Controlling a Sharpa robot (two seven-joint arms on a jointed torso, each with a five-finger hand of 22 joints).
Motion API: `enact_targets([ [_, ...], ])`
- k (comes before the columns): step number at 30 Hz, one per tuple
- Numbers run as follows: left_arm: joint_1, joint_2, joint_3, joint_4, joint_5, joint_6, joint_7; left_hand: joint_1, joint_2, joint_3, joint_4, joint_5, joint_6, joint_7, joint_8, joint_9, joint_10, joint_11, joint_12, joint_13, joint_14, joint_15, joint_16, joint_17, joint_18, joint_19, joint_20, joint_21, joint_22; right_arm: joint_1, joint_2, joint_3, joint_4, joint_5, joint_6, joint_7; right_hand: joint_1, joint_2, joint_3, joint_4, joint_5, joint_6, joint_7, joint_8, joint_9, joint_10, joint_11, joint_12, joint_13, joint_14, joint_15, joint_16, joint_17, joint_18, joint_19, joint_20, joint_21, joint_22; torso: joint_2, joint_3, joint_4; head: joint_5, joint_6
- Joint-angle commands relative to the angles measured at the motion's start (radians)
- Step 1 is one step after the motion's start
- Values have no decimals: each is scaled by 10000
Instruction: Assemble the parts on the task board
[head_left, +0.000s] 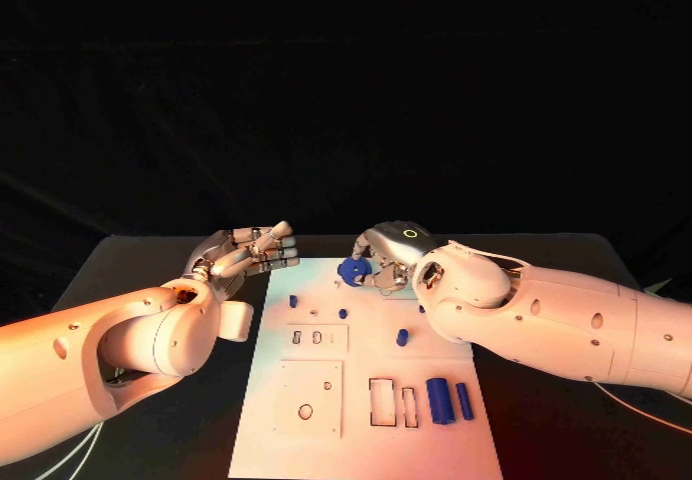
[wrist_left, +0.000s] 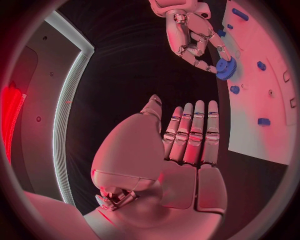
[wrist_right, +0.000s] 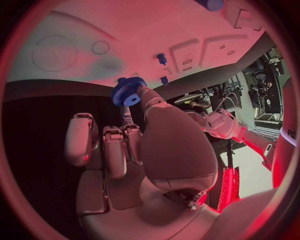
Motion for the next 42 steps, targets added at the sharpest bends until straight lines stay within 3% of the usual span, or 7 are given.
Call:
enact_targets([
  [1, 14, 33, 8, 20, 12, 133, 73, 20, 46, 10, -51, 4, 31, 36, -52, -6, -76, 4, -64, -10, -2, 23, -57, 10, 15, -78, -10, -62, -12, -22, 256, -25, -199, -489, -100, -45, -60, -21, 70, 25, 39, 243, -183, -15, 54, 70, -25, 54, 1117, 1046, -84, 35, 2571, -171, 86, 12, 55, 11, 9, 2, -3, 8, 2],
  [15, 14, 64, 8, 37, 12, 142, 59, 22, 47, 3, -53, 3, 35, 37, -60, -6, -70, 5, -71, -10, -8, 26, -76, 11, 0, -115, -1, -87, -26, -268, 1107, -106, -1022, -448, 191, 69, -99, -38, 103, 59, 46, 239, -175, -50, 45, 61, -18, 44, 1106, 1043, -83, 30, 2560, -166, 73, 10, 36, -6, 12, 16, -5, 39, -25],
  [34, 15, 82, 8, 47, 12, 133, 48, 21, 47, -17, -52, 3, 45, 38, -80, -4, -61, 7, -89, -10, -5, 29, -112, 18, -35, -217, 16, -152, -60, -448, 1641, -141, -1692, -305, 385, 132, -178, -110, 186, 117, 39, 164, -131, -185, 8, 7, 16, -4, 1049, 1036, -60, 18, 2530, -153, 29, 19, -23, -58, 5, 14, -14, 87, -30],
  [42, 15, 72, 8, 44, 12, 138, 30, 21, 47, -19, -52, 3, 46, 38, -82, -4, -60, 7, -91, -9, -4, 29, -115, 18, -40, -229, 17, -159, -64, -459, 1712, -143, -1778, -253, 447, 191, -441, -333, 223, 276, -294, -452, 126, -787, -181, -149, 239, -129, 891, 1029, 116, 6, 2503, -142, -38, 143, -125, -115, 4, 12, -20, 78, -39],
])
